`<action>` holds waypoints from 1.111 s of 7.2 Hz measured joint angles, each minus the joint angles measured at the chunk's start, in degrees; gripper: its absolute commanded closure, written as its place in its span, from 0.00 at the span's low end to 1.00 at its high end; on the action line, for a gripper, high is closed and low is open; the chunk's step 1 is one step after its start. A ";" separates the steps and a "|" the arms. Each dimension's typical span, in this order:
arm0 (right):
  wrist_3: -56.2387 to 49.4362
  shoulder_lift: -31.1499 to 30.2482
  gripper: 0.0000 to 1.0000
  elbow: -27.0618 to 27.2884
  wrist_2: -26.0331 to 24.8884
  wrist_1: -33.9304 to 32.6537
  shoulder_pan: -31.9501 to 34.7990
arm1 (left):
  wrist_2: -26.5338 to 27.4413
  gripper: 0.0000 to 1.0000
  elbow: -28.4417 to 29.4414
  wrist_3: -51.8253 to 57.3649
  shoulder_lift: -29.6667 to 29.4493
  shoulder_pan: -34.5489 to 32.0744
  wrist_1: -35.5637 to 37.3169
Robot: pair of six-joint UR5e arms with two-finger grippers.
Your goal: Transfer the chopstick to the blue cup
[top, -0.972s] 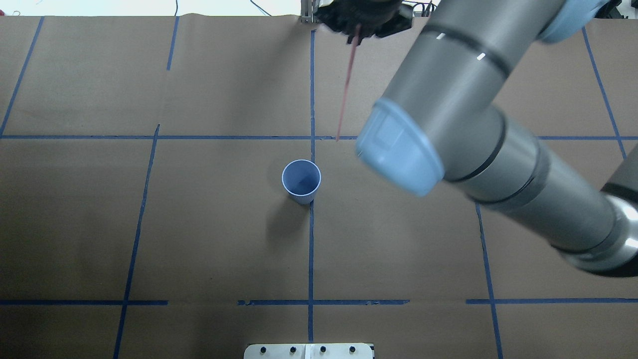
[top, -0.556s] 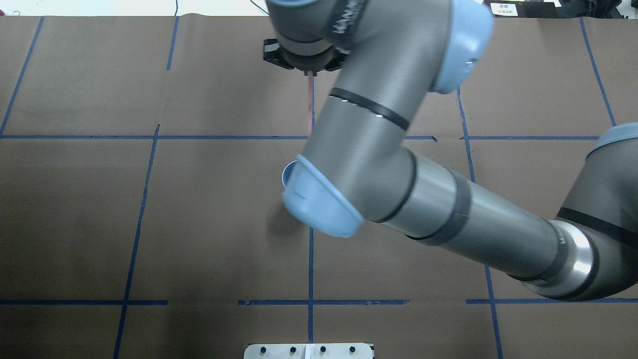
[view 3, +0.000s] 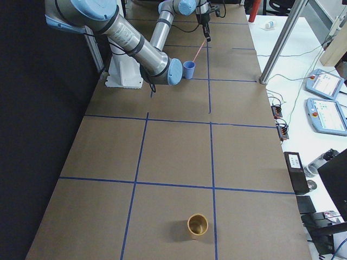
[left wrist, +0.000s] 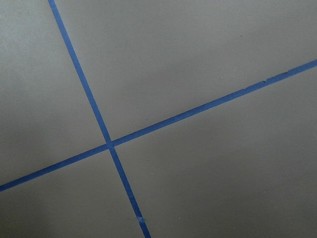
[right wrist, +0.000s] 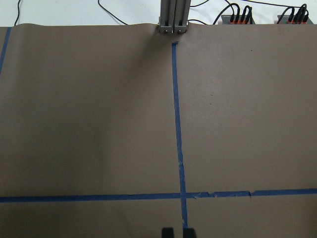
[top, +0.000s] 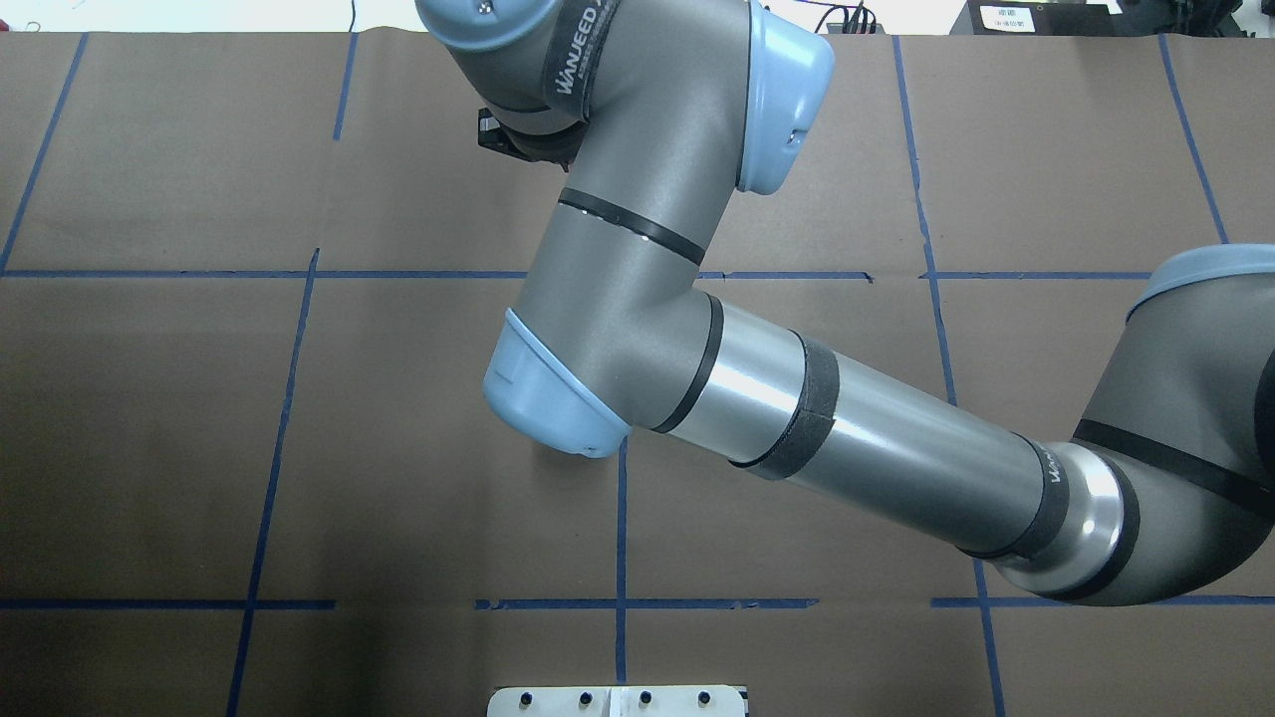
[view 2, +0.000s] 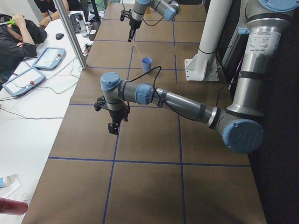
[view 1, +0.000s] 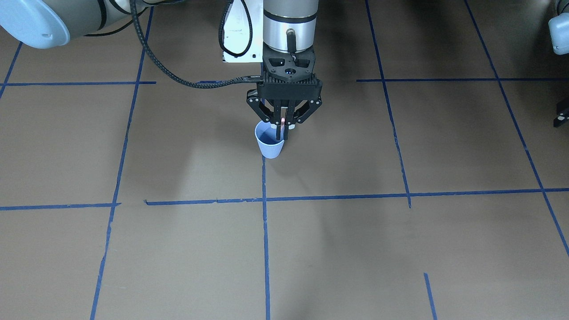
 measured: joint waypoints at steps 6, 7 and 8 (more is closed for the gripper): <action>-0.07 -4.97 0.00 5.50 1.93 -0.04 -1.24 | 0.00 0.00 0.17 -0.14 -0.32 -0.26 0.00; -0.45 -6.04 0.00 7.64 5.30 -0.88 1.16 | 0.01 0.00 0.17 -0.17 -0.35 -0.29 0.00; -2.66 -8.58 0.00 11.24 10.09 -2.68 5.57 | 0.00 0.00 0.18 -0.17 -0.37 -0.33 0.00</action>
